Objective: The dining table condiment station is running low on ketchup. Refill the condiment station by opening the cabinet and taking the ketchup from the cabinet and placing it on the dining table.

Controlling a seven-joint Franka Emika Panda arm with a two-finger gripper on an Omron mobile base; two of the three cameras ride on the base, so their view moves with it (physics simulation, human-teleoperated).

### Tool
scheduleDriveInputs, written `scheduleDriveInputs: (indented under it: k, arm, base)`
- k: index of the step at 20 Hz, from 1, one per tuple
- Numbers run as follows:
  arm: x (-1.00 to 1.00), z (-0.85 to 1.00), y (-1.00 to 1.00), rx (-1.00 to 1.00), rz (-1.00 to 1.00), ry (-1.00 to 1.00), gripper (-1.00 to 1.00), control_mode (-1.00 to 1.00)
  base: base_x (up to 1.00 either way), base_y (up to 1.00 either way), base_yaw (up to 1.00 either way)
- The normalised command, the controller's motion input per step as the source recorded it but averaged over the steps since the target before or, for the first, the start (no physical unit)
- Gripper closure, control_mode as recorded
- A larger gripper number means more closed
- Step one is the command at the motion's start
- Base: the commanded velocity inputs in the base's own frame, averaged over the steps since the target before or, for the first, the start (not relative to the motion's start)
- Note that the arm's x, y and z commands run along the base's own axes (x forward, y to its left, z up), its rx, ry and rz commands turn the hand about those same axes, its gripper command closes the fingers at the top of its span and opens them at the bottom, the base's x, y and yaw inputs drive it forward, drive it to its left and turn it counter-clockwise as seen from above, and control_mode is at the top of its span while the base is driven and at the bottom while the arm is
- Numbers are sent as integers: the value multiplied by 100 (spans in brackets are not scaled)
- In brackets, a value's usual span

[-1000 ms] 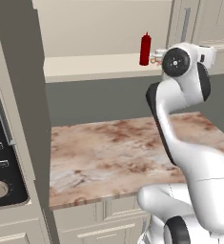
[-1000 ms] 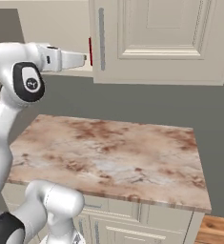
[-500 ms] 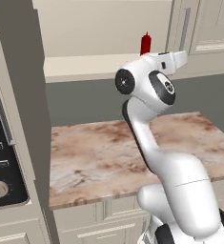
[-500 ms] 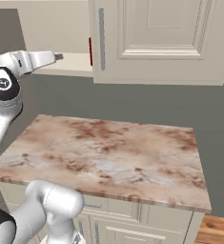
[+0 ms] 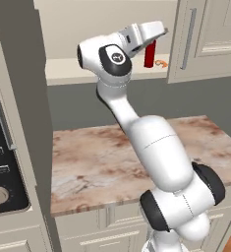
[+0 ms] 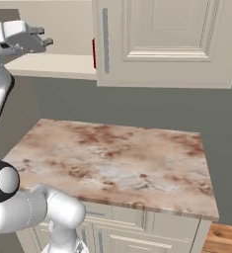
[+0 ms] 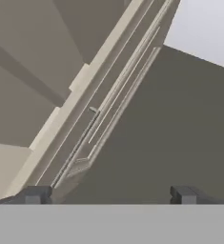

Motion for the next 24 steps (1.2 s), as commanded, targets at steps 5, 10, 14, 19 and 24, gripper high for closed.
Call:
scheduleDriveInputs:
  k: [5, 10, 14, 19, 24]
  arm:
    - [5, -3, -4, 0, 0, 0, -100, -100]
    - [2, -50, -47, 5, 0, -2, -100, -100]
    - [19, -61, -61, 1, 0, -1, -100, -100]
    - [60, -22, -37, 0, 2, 8, -100, -100]
    - [39, -8, -14, 0, 14, 0, -100, -100]
  base:
    - [0, 0, 0]
    - [0, 0, 0]
    - [0, 0, 0]
    - [0, 0, 0]
    - [0, 0, 0]
